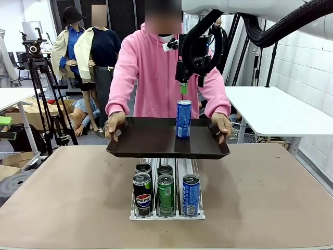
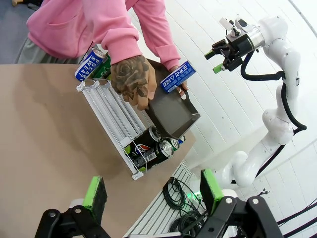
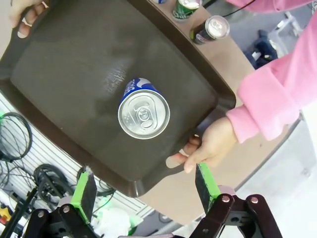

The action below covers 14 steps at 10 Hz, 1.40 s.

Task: Retrieve and hand over the desired beverage to the person.
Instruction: Pick up another can of the same type that the person held from the Automatic Can Dispenser.

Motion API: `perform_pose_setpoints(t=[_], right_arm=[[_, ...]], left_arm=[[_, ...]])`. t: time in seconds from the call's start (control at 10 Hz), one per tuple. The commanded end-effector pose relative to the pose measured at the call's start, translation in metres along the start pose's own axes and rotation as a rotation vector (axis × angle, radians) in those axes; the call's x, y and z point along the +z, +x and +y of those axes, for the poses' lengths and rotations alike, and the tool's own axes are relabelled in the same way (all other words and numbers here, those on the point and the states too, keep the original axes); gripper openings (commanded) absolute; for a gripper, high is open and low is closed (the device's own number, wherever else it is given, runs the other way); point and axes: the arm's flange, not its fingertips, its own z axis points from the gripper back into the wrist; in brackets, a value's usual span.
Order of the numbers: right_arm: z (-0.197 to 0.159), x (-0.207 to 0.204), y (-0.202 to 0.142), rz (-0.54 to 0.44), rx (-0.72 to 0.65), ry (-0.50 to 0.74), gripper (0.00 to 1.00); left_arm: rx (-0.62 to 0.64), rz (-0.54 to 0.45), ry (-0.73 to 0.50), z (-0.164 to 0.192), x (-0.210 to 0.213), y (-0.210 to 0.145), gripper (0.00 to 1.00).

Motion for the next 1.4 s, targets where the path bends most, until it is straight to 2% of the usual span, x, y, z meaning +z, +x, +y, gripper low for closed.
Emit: perform_pose_setpoints(t=[0.0,0.5,0.6,0.9,1.1,1.3], right_arm=[[0.0,0.002,0.003,-0.012,0.002,0.003,1.0],[0.0,0.0,0.0,0.0,0.0,0.0,1.0],[-0.002,0.006,0.0,0.022,0.009,0.038,1.0],[-0.032,0.015,-0.047,-0.013,-0.028,0.225,1.0],[-0.058,0.017,-0.092,-0.097,-0.063,0.326,1.0],[-0.085,0.0,-0.142,-0.208,-0.153,0.44,1.0]], left_arm=[[-0.003,-0.012,-0.015,-0.001,0.002,0.0,1.0],[-0.003,-0.012,-0.015,-0.001,0.002,0.0,1.0],[-0.003,-0.012,-0.015,-0.001,0.002,0.0,1.0],[-0.003,-0.012,-0.015,-0.001,0.002,0.0,1.0],[-0.003,-0.012,-0.015,-0.001,0.002,0.0,1.0],[-0.003,-0.012,-0.015,-0.001,0.002,0.0,1.0]])
